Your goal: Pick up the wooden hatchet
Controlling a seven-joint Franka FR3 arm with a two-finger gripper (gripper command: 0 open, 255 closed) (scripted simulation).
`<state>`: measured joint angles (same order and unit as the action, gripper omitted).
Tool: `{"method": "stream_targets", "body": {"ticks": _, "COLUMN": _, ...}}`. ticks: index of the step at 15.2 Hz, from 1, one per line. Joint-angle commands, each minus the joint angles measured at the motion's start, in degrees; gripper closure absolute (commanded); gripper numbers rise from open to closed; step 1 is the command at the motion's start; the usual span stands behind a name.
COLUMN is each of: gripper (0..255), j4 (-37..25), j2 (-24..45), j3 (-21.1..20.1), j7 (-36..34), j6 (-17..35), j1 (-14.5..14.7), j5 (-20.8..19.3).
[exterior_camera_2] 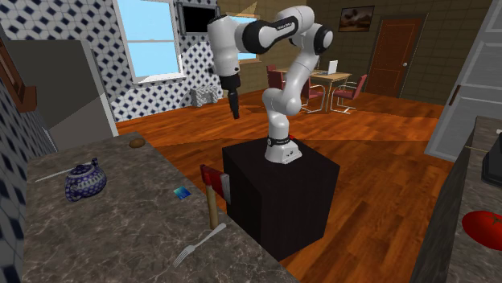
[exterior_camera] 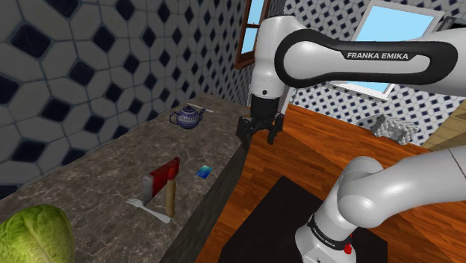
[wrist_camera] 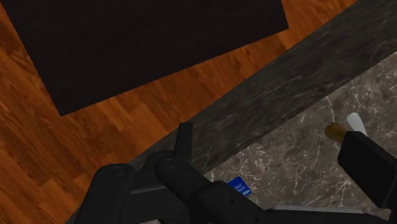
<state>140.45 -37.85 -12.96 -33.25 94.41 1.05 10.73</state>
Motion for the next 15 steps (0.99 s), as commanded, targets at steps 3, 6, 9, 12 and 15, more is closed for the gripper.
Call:
{"method": "stream_targets", "body": {"ticks": 3, "gripper": 0, "j4": -1.6, "j2": 5.2, "j3": -5.8, "j7": -10.9, "j6": 5.8, "j1": -0.7, "j5": 3.0}}
{"method": "stream_targets", "body": {"ticks": 6, "gripper": 0, "j4": -4.0, "j2": 10.4, "j3": -10.0, "j7": -18.9, "j6": 10.1, "j1": -1.8, "j5": 3.8}}
{"method": "stream_targets", "body": {"ticks": 9, "gripper": 0, "j4": -7.2, "j2": 16.3, "j3": -14.0, "j7": -27.2, "j6": 14.2, "j1": -3.2, "j5": 3.2}}
{"method": "stream_targets", "body": {"ticks": 12, "gripper": 0, "j4": -11.2, "j2": 23.0, "j3": -17.7, "j7": -36.0, "j6": 17.9, "j1": -4.7, "j5": 1.0}}
{"method": "stream_targets", "body": {"ticks": 15, "gripper": 0, "j4": -16.0, "j2": 30.3, "j3": -20.7, "j7": -45.3, "j6": 20.9, "j1": -6.0, "j5": -3.0}}
